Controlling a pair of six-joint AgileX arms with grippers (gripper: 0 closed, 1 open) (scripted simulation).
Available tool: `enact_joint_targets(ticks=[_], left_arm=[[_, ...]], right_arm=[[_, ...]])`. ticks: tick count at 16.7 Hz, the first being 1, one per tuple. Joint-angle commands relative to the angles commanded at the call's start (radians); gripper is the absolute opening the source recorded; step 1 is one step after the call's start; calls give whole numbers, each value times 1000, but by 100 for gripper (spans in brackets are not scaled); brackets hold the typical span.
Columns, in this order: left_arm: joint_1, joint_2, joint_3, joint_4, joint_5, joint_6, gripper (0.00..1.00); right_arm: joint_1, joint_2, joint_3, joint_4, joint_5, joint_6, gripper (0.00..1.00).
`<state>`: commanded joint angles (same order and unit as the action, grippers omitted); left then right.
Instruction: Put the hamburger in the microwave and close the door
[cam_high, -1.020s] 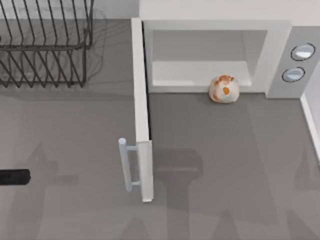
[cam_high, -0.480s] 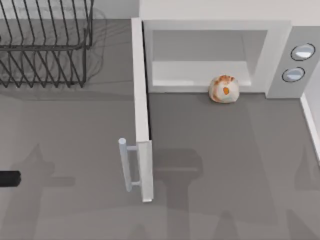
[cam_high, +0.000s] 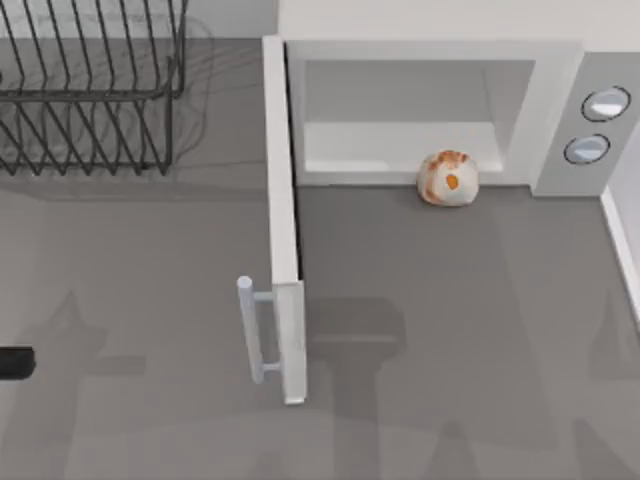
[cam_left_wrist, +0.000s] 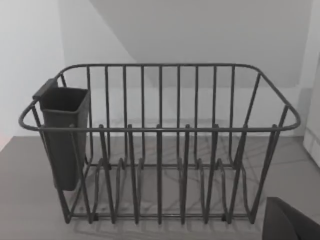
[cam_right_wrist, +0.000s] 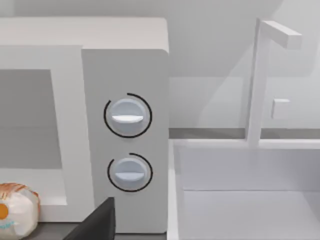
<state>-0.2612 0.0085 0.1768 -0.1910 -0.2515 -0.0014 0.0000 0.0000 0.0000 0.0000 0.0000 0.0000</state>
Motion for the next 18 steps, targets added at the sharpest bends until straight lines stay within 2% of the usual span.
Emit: enact_joint_targets(ticks=[7, 9, 15, 18], left_arm=[[350, -126, -17, -102, 343, -1, 0], [413, -151, -25, -111, 406, 0, 0], [428, -155, -22, -111, 421, 0, 0], [380, -89, 25, -137, 383, -33, 0]], right_arm=[[0, 0, 0, 0, 0, 0, 100], [0, 0, 0, 0, 0, 0, 100], [0, 0, 0, 0, 0, 0, 100], [0, 0, 0, 0, 0, 0, 100]])
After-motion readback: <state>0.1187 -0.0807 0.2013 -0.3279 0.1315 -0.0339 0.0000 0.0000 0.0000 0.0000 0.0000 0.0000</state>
